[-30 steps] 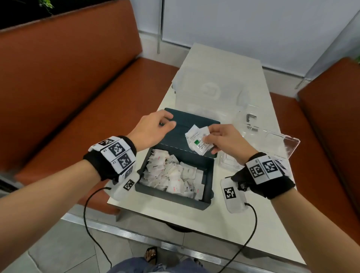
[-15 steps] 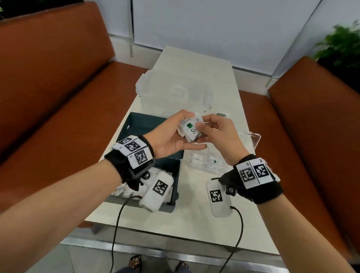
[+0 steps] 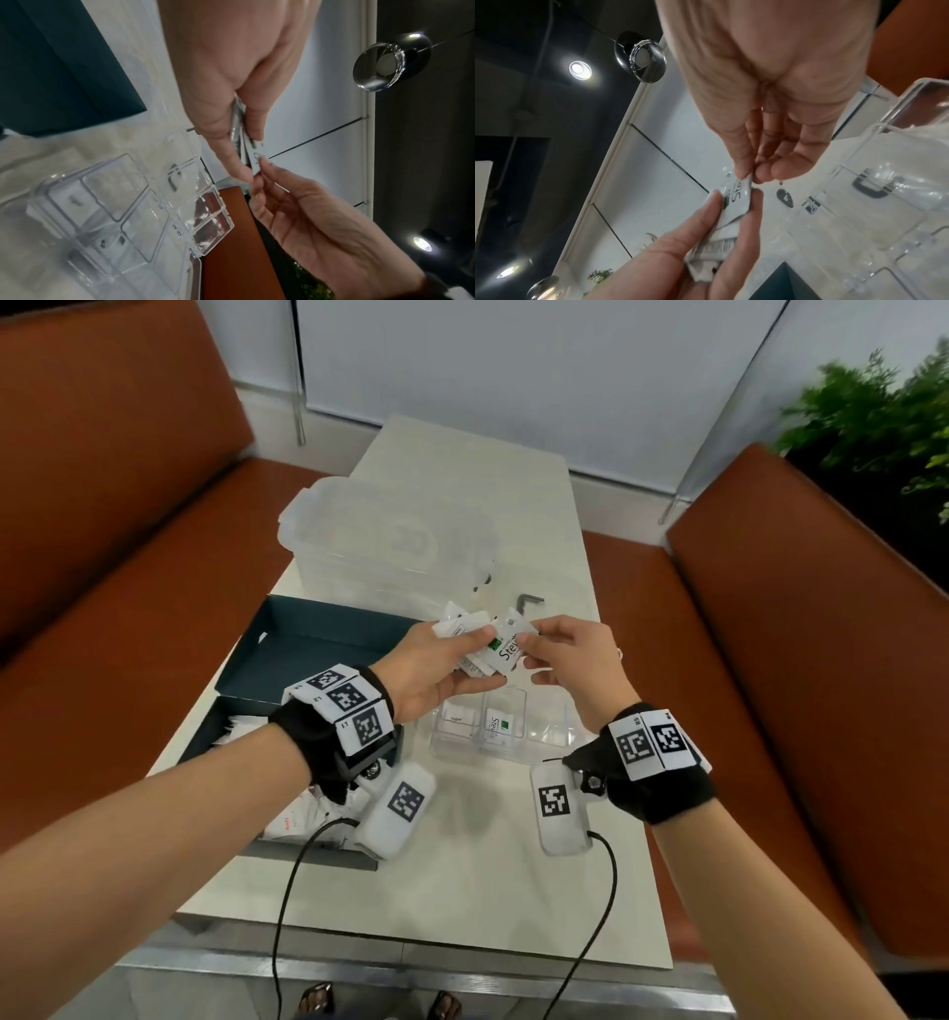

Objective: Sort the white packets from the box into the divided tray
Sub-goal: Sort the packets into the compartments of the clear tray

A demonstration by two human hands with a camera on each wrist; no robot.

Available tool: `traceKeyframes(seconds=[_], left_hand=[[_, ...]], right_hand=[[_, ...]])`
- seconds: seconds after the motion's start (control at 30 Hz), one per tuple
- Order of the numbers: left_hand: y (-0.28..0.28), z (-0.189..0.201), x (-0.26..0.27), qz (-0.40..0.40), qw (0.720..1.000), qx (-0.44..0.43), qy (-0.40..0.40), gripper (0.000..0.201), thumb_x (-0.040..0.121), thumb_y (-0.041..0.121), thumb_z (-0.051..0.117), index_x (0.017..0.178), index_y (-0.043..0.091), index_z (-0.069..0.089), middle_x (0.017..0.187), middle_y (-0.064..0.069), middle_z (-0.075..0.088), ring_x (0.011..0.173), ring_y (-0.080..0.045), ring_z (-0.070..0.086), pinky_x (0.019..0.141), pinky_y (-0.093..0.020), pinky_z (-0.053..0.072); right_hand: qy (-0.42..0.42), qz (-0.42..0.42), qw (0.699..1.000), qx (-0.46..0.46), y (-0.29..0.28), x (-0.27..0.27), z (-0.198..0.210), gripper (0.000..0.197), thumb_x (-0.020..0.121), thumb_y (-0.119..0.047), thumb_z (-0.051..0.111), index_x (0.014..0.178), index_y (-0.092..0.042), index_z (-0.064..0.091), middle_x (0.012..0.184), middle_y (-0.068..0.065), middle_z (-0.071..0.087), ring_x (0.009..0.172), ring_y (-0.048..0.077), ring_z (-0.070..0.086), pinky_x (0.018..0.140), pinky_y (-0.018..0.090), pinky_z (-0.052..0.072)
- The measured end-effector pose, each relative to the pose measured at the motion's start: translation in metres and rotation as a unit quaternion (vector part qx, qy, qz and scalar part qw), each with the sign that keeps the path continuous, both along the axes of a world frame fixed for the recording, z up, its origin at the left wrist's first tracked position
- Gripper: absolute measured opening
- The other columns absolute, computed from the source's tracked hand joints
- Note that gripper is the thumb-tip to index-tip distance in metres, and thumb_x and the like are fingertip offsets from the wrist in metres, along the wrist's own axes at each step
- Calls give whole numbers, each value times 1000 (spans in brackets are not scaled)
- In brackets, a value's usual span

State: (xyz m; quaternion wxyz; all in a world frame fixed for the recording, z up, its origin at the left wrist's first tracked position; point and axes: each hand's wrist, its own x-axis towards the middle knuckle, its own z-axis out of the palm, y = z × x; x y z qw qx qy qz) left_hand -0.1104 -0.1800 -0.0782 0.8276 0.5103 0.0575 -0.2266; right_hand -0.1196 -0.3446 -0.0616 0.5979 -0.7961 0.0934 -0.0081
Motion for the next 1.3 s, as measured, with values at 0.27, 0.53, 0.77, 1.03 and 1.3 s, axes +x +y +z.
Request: traceKeyframes(seconds=[0.27,0.53,0.77,1.03,1.3], left_hand=[[9,-13,9,50,998,21,26,20,94,7,58,113,-2,57,108,-24,66,86,-31,72,70,-38,61],[17,-18,8,42,998,37,15,21,96,8,56,114,-3,56,105,-21,67,84,-28,72,71,-38,61],[20,-20,6,41,998,33,27,22,95,7,56,115,-3,57,106,-22,67,83,-28,73,71,-38,61],[27,-21,7,35,998,36,24,21,96,7,56,114,-2,58,108,-22,67,87,-29,73,72,-39,61],[30,-23,5,32,998,39,32,19,95,7,57,113,-1,59,107,-22,68,89,-30,73,70,-38,61]], right_hand=[[33,-28,991,-129,-37,31,-34,16,92,-5,57,102,0,69,78,9,66,61,14,59,58,24,54],[87,104,917,-376,-14,41,-86,23,89,-6,51,98,-11,71,105,16,68,94,30,65,85,35,53],[93,137,835,-525,0,42,-101,24,92,-8,47,108,-8,66,109,16,61,94,36,63,79,37,53],[75,205,762,-609,0,43,-103,25,91,-7,54,116,-7,60,113,13,61,97,32,63,82,37,51],[105,231,753,-607,0,44,-101,37,90,-24,62,126,-16,56,121,6,59,108,28,60,93,37,47]])
